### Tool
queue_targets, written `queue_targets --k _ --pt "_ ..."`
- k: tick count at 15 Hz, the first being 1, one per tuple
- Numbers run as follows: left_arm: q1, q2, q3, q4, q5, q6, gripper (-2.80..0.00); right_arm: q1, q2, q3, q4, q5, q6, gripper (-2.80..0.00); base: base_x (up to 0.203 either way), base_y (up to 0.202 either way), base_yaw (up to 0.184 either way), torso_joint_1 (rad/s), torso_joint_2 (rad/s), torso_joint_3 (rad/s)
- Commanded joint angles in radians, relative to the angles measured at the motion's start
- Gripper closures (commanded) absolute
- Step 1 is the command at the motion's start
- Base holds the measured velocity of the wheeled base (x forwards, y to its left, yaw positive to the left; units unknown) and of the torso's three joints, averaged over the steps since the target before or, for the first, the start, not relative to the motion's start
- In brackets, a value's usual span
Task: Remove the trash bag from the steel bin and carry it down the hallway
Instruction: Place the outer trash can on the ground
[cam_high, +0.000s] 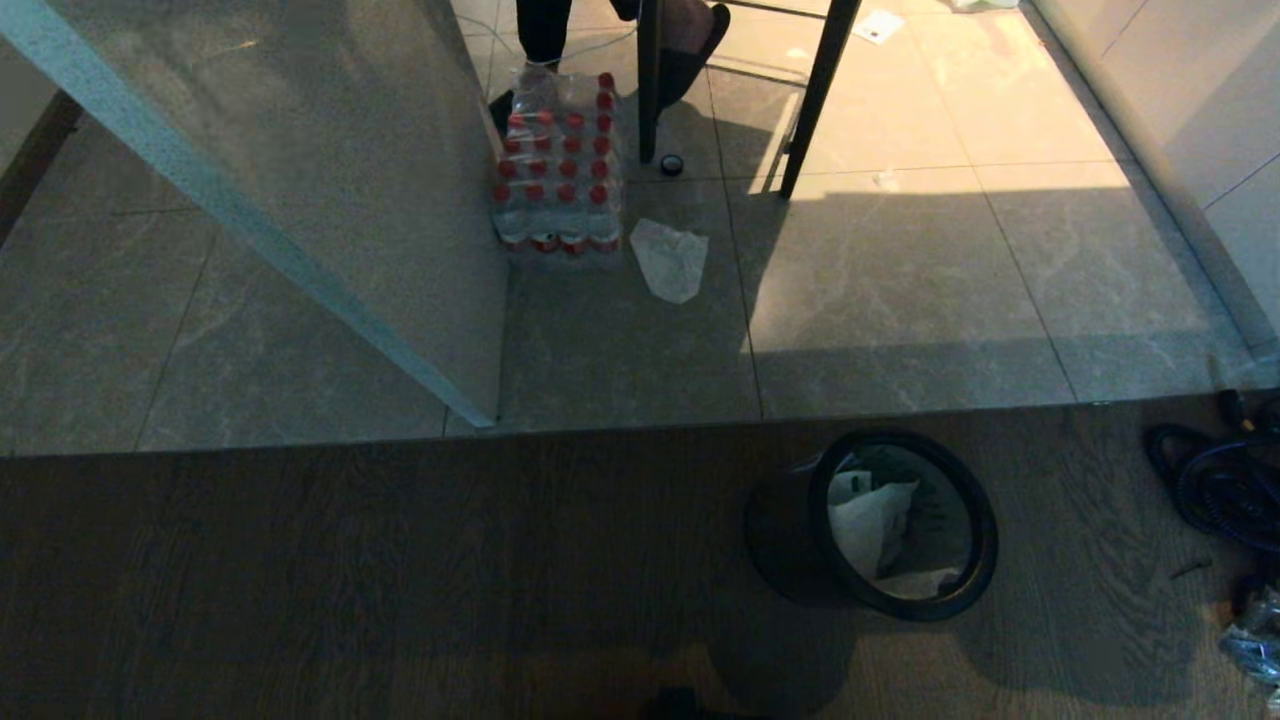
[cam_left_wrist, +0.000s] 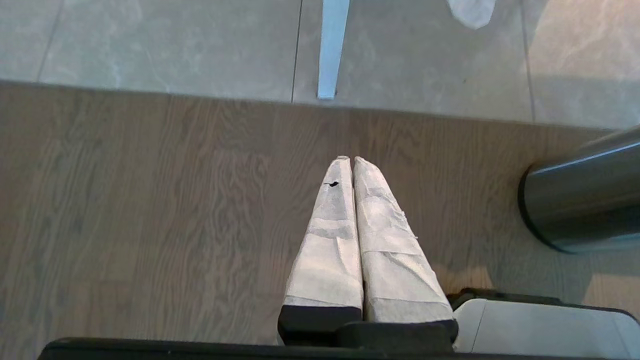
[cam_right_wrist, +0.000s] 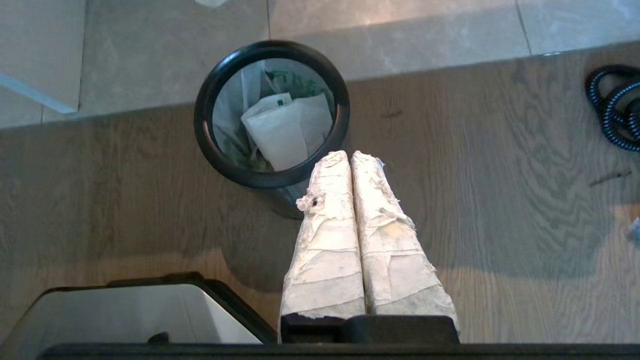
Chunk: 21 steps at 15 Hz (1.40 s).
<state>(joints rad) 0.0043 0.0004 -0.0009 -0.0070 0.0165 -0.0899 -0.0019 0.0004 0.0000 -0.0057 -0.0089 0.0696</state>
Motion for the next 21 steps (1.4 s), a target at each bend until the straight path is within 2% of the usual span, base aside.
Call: queue_targets --k 1,6,7,9,10,12,13,14,15,17,19,21 --pt "0.0 0.0 0.001 -0.001 0.0 -0.001 0.0 0.0 -0.001 -0.001 0.003 0.001 -0.008 0.0 0.0 0.0 0.0 0.002 -0.01 -0.095" --pt "0.0 0.0 0.001 -0.001 0.0 -0.001 0.0 0.0 -0.002 -0.014 0.004 -0.002 -0.018 0.0 0.0 0.0 0.0 0.001 0.0 -0.017" --pt "0.0 0.0 0.001 -0.001 0.0 -0.001 0.0 0.0 0.008 -0.064 0.017 -0.004 -0.016 0.0 0.0 0.0 0.0 0.0 0.0 0.0" --pt "0.0 0.0 0.001 -0.001 0.0 -0.001 0.0 0.0 0.097 -0.254 0.081 -0.02 0.017 0.0 0.0 0.0 0.0 0.0 0.0 0.0" --pt "0.0 0.0 0.001 -0.001 0.0 -0.001 0.0 0.0 0.182 -0.375 0.129 -0.031 0.058 0.0 0.0 0.0 0.0 0.0 0.0 0.0" --pt "0.0 0.0 0.001 -0.001 0.0 -0.001 0.0 -0.012 0.389 -0.588 0.32 -0.092 0.144 0.0 0.0 0.0 0.0 0.0 0.0 0.0" --pt "0.0 0.0 0.001 -0.001 0.0 -0.001 0.0 -0.018 0.486 -0.658 0.456 -0.124 0.181 0.0 0.0 0.0 0.0 0.0 0.0 0.0" --pt "0.001 0.0 0.001 -0.001 0.0 -0.001 0.0 -0.021 0.579 -0.694 0.55 -0.123 0.226 0.0 0.0 0.0 0.0 0.0 0.0 0.0" --pt "0.0 0.0 0.001 -0.001 0.0 -0.001 0.0 -0.024 0.658 -0.7 0.584 -0.096 0.261 0.0 0.0 0.0 0.0 0.0 0.0 0.0" --pt "0.0 0.0 0.001 -0.001 0.0 -0.001 0.0 -0.032 0.834 -0.65 0.546 -0.046 0.326 0.0 0.0 0.0 0.0 0.0 0.0 0.0" --pt "0.0 0.0 0.001 -0.001 0.0 -0.001 0.0 -0.041 1.014 -0.57 0.394 -0.024 0.396 0.0 0.0 0.0 0.0 0.0 0.0 0.0" --pt "0.0 0.0 0.001 -0.001 0.0 -0.001 0.0 -0.07 1.186 -0.498 0.211 -0.01 0.428 0.0 0.0 0.0 0.0 0.0 0.0 0.0"
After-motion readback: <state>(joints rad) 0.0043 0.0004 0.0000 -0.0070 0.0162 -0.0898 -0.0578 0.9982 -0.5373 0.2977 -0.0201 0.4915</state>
